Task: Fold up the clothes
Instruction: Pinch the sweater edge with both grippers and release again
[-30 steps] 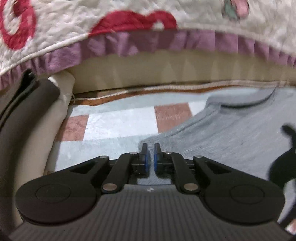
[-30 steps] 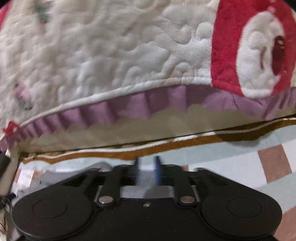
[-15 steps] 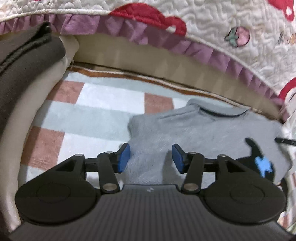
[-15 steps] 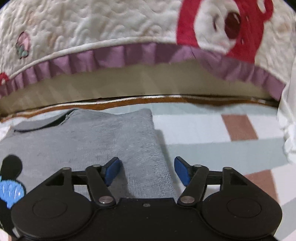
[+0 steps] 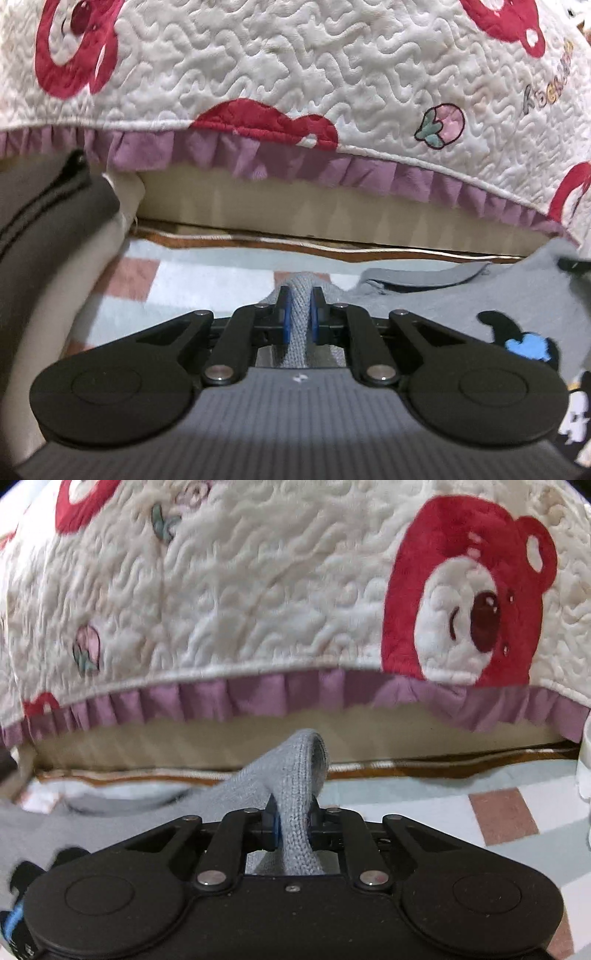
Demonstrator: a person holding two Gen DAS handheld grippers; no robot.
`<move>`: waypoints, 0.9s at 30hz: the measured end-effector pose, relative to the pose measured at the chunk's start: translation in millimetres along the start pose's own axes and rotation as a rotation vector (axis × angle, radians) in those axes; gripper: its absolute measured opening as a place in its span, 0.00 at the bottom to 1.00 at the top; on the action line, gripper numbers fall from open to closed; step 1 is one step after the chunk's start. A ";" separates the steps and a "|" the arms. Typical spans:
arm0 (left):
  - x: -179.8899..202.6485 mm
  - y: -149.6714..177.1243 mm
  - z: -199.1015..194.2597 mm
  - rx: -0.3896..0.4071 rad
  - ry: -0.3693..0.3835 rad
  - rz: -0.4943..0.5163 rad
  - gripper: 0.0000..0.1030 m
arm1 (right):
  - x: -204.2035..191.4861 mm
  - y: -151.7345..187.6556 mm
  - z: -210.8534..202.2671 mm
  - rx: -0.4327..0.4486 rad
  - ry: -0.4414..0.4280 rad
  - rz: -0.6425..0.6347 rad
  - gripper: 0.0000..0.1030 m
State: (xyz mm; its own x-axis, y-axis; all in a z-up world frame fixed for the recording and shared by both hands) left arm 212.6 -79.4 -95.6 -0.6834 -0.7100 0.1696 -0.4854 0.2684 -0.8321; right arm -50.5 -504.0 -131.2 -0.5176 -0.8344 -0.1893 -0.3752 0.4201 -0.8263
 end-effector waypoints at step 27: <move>89.6 39.8 3.4 -0.226 0.092 0.008 0.55 | -48.2 87.1 -13.7 -0.094 0.206 -0.251 0.50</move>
State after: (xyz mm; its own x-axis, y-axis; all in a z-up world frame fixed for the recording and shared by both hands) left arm 133.9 -134.5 -115.4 -0.7297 -0.6476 0.2193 -0.5820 0.4199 -0.6964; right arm -68.8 -422.3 -186.8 -0.5412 -0.8303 0.1328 -0.5745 0.2498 -0.7795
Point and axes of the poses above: each gripper's, at about its wrist camera, not at the fingertips, and z roughly the way its jaws point, x to its right, y to its underside, the point moved 6 cm from there along z, roughly the way its jaws point, and after that the axes turned 1 degree about x, right-handed, at the moved point
